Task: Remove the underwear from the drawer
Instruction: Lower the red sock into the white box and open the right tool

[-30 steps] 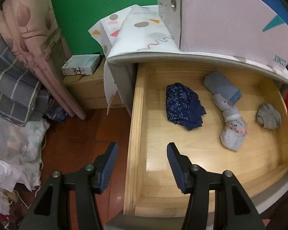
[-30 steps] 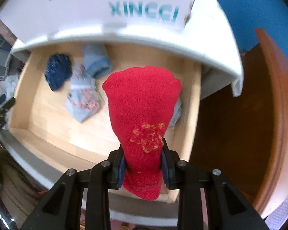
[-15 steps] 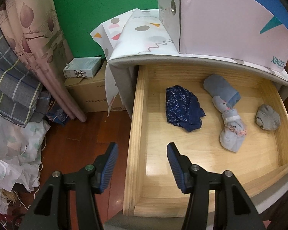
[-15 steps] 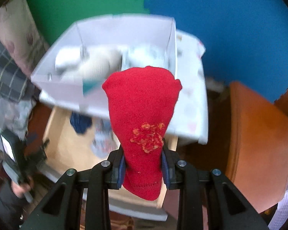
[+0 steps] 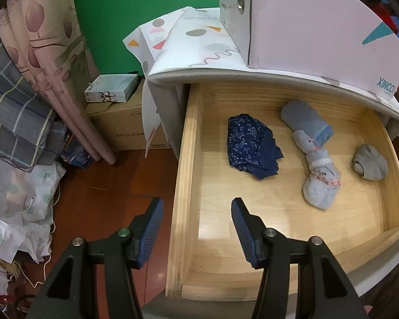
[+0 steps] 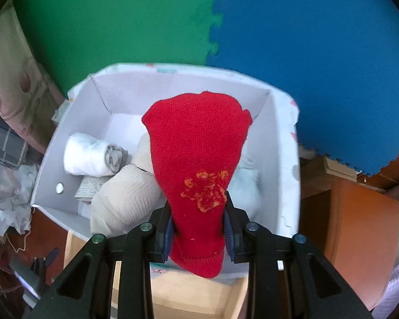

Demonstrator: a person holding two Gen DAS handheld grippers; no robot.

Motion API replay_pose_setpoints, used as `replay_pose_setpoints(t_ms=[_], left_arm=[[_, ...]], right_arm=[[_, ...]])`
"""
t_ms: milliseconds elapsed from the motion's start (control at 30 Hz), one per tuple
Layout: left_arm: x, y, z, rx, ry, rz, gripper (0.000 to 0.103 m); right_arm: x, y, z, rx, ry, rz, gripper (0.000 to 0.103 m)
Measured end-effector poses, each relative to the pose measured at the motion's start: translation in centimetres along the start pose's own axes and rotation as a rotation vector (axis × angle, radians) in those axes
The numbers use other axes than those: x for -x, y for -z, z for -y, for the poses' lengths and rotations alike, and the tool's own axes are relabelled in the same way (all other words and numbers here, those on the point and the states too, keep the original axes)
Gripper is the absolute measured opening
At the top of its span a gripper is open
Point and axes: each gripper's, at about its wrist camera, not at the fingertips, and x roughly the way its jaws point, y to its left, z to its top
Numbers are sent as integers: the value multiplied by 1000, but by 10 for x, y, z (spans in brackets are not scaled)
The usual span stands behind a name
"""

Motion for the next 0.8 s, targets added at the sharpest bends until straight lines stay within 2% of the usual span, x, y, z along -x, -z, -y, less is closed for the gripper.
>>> replay_pose_setpoints(t_ms=[167,333,433,467,633,800], left_arm=[[-4,0,4,-13,2,-19,54],[-7,0,6,-21,-4,-27,54],[-7,0,6,-27,-8,-32,54],[-8,0,7,-31,-11,-35,54],[-10,2,10,-44,-18,-48,54],[-12,3,13,-65,-24,-57,54]], right_arm=[[-40,-1,-7,-45,-53,-62,31],[-45,0,-7,-52,-63,-59,41],[-32,3,-4,-47,-77,-30,55],[-24,5,-3,-37,-82,-11,56],[11,29,-1,9,-89,27,56],[37,74,14,67,-102,25,56]])
